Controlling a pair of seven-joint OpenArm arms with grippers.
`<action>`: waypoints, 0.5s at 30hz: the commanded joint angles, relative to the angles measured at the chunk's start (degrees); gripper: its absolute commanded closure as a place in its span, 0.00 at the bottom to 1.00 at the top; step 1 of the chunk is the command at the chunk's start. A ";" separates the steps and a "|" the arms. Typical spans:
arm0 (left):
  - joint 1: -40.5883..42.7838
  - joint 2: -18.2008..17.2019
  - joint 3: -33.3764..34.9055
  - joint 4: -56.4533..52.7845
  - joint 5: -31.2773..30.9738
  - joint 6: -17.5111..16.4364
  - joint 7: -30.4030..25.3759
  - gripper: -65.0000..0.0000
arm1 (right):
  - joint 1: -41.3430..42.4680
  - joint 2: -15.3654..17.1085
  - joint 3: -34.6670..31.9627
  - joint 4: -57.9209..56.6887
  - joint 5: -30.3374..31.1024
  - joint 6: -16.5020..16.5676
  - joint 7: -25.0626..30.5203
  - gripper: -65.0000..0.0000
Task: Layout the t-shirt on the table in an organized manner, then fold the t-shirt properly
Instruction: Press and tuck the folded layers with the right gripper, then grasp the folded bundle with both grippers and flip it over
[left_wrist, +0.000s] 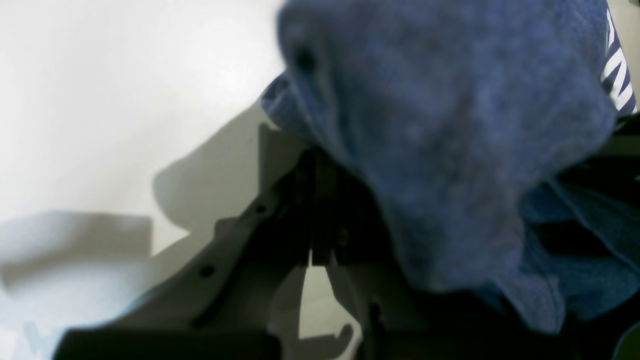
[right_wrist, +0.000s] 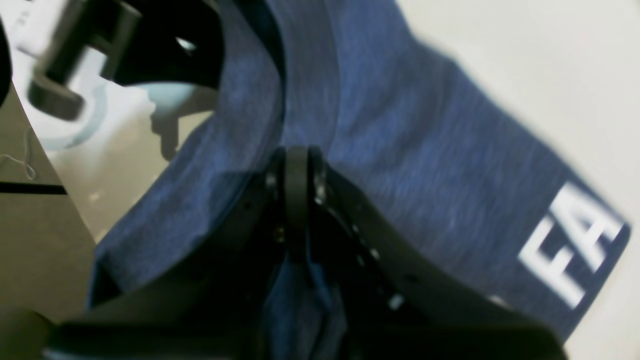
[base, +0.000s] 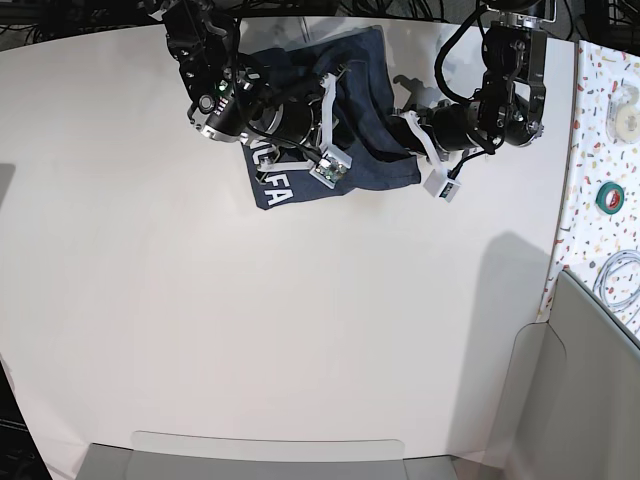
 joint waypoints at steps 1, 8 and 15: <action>0.15 -0.33 0.07 0.14 2.15 0.45 1.62 1.00 | 1.19 -0.15 -0.64 0.96 0.81 1.57 1.02 1.00; 0.15 -0.50 -0.46 0.58 2.06 0.45 1.62 1.00 | 2.42 -0.15 -0.73 0.96 0.81 7.02 1.19 1.00; 0.51 -0.42 -6.70 10.52 1.71 0.36 0.65 1.00 | 2.07 -0.50 2.08 1.05 0.81 6.84 1.28 1.00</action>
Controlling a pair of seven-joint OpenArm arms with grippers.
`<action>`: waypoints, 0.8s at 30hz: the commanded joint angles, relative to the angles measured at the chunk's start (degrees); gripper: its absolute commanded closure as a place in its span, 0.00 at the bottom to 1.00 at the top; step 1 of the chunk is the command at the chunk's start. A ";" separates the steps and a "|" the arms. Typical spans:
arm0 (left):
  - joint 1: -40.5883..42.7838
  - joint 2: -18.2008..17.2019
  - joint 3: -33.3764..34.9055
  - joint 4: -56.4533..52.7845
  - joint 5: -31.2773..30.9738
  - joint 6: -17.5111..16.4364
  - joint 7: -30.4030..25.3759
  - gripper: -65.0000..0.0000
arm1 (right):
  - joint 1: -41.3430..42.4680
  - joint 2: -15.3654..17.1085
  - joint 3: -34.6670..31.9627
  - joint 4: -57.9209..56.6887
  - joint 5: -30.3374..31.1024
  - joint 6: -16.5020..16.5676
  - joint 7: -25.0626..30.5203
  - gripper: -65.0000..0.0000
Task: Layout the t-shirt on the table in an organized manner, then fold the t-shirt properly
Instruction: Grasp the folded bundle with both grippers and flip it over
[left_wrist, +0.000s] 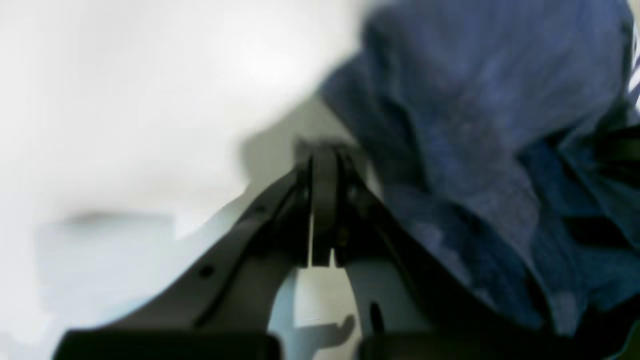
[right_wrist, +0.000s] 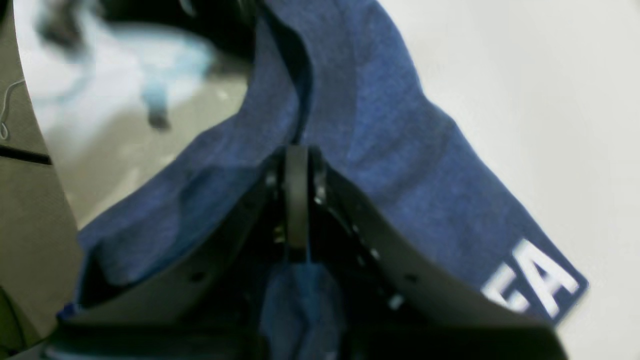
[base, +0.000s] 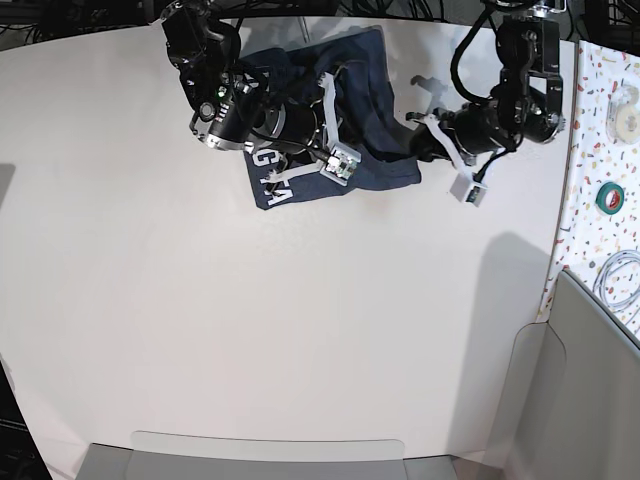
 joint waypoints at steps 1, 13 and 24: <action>-0.54 -0.26 -1.02 2.70 -1.11 -0.41 -0.92 1.00 | 0.52 -0.33 1.61 1.13 0.46 0.79 1.08 1.00; 1.66 -0.26 -3.75 13.42 -14.56 -0.85 -0.74 1.00 | -2.21 -4.63 30.09 2.28 0.11 0.70 1.08 1.00; -1.25 -0.26 0.74 13.42 -35.13 -0.85 10.07 1.00 | -3.08 -4.72 32.38 2.28 0.38 0.70 1.00 1.00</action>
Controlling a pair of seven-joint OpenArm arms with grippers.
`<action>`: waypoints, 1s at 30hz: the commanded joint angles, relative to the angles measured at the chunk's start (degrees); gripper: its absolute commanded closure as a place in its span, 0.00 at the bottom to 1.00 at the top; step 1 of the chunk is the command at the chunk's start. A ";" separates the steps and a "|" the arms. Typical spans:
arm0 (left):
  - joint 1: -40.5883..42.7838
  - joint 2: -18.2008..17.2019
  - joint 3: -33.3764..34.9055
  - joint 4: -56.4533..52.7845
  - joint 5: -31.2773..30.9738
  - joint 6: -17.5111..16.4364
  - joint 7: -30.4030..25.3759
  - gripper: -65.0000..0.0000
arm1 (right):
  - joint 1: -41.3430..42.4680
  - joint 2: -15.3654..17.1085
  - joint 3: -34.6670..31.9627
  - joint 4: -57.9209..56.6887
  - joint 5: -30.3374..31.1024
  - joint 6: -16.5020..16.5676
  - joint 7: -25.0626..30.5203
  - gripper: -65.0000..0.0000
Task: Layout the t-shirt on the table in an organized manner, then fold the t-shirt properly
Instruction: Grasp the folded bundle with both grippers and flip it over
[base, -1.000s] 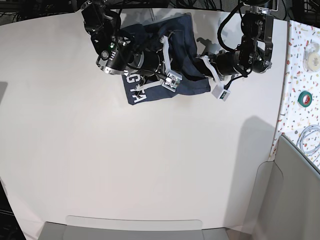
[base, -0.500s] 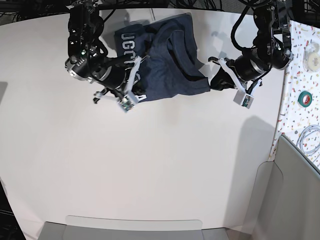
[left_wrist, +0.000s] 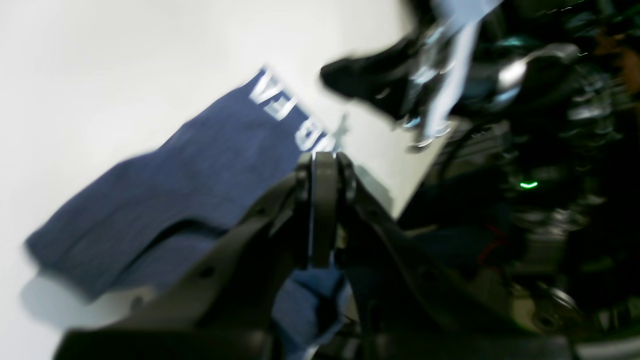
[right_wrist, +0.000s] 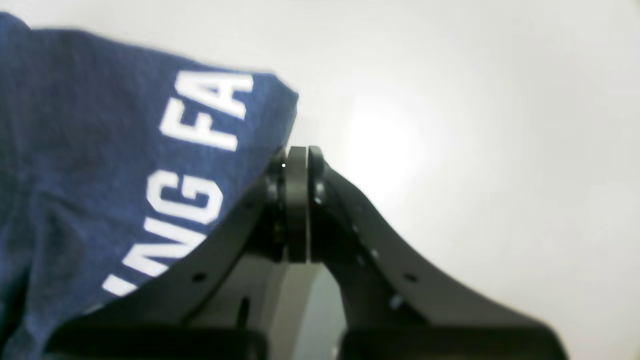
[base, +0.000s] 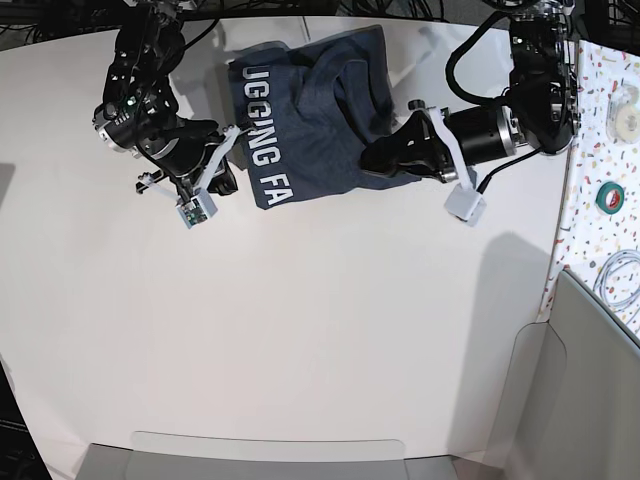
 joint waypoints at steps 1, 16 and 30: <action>-0.07 -0.42 1.49 0.90 -1.51 -0.08 0.30 1.00 | 0.72 -0.13 -0.28 0.94 0.90 0.70 1.35 1.00; 0.11 -3.49 20.91 0.02 8.60 0.36 0.48 0.90 | 2.83 -3.56 -8.72 0.86 0.64 0.61 1.43 1.00; 5.82 -3.85 20.91 -4.46 34.97 0.36 -3.22 0.90 | 2.92 -3.47 -10.47 -9.87 0.55 0.61 6.62 1.00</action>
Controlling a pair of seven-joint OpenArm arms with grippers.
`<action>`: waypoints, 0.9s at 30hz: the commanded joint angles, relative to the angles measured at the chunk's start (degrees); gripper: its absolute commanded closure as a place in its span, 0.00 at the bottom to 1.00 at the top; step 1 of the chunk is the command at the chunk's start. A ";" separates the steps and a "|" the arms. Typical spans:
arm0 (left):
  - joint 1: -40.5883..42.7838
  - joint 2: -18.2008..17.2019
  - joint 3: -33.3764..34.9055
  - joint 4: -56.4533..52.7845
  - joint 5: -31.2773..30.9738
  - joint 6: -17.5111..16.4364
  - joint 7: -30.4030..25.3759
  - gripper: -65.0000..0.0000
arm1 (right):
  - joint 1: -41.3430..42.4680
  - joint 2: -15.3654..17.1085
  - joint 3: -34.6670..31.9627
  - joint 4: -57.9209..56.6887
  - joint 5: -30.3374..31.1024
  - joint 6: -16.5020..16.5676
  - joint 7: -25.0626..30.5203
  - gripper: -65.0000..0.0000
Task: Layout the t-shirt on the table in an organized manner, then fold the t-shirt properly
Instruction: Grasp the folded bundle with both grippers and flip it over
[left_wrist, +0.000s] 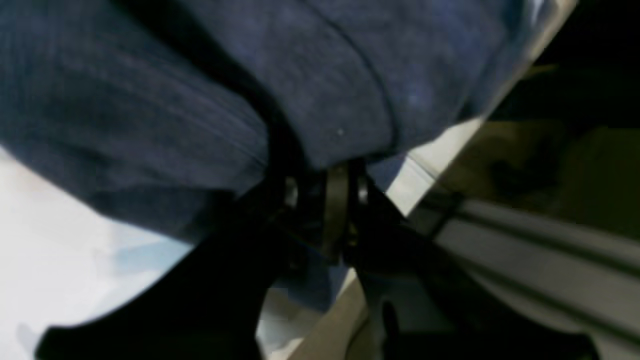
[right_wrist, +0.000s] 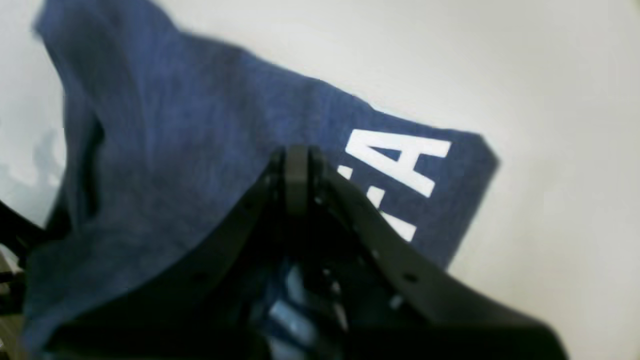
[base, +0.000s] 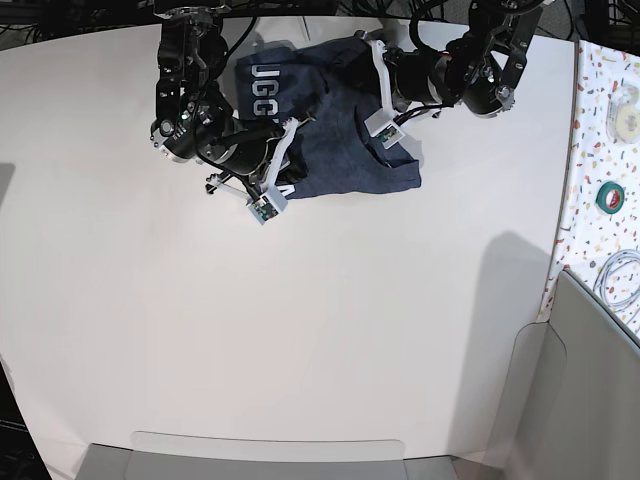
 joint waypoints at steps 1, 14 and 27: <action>0.30 -0.35 -0.20 0.54 2.39 -0.06 0.02 0.90 | 0.56 0.69 0.02 -0.11 0.86 0.64 2.26 1.00; -0.23 0.09 -3.28 0.54 9.51 0.03 -0.07 0.90 | -4.98 6.14 0.02 3.67 0.94 0.64 4.72 1.00; -7.00 4.13 -8.02 -1.22 9.60 7.15 0.20 0.90 | -15.53 11.94 -0.16 13.87 1.21 0.64 4.72 1.00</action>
